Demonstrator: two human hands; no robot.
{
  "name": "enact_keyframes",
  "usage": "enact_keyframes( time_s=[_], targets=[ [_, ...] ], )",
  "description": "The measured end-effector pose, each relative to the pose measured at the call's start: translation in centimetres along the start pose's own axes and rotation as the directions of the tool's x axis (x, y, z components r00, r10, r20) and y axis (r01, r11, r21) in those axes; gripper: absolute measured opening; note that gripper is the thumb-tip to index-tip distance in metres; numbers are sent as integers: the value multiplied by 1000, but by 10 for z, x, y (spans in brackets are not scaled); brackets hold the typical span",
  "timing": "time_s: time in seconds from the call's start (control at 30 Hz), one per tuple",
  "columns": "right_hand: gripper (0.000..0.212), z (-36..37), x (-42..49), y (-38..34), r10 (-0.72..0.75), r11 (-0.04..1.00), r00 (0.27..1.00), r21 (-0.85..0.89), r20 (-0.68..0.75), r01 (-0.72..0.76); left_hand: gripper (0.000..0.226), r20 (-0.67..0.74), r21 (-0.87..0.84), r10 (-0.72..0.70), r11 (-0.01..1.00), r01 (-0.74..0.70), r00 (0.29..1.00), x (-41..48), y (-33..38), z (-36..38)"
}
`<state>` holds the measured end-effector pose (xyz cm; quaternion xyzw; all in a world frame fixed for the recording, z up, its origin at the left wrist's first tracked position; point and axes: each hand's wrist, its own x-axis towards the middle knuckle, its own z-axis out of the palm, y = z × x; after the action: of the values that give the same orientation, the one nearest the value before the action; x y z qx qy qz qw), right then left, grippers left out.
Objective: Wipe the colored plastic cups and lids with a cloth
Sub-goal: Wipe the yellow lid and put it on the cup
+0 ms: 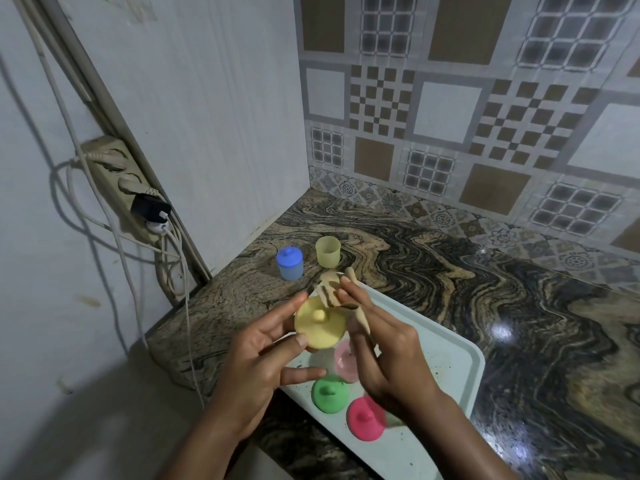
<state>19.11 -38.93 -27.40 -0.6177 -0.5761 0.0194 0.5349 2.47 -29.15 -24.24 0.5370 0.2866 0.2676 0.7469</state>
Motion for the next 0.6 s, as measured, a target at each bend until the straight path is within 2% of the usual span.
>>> enact_keyframes(
  time_s=[0.1,0.13,0.2,0.23,0.3,0.4,0.6],
  targets=[
    [34,-11,8,8,170,985,985,40,-33,-168,58,41,-7,-31,999,31,999,-2,0,-5],
    [30,-14,8,8,245,965,968,104,-48,-239,58,36,-8,-29,1000,30,999,-2,1,-7],
    [39,-15,4,-2,335,918,942,235,-24,-320,56,3,-18,-17,1000,17,1000,-1,4,-12],
    [43,-13,0,-10,336,905,942,276,4,-324,55,-23,-31,-15,999,14,1000,0,5,-13],
    [35,-8,-6,-27,281,906,959,317,42,-279,50,-74,-55,-11,998,7,997,2,7,-12],
    [34,1,-11,-36,228,943,974,250,-5,-220,40,-127,-53,22,998,-29,992,1,5,-2],
    [25,4,-15,-30,231,951,973,213,-3,-225,47,-231,2,87,996,-89,969,-3,-2,18]
  ],
)
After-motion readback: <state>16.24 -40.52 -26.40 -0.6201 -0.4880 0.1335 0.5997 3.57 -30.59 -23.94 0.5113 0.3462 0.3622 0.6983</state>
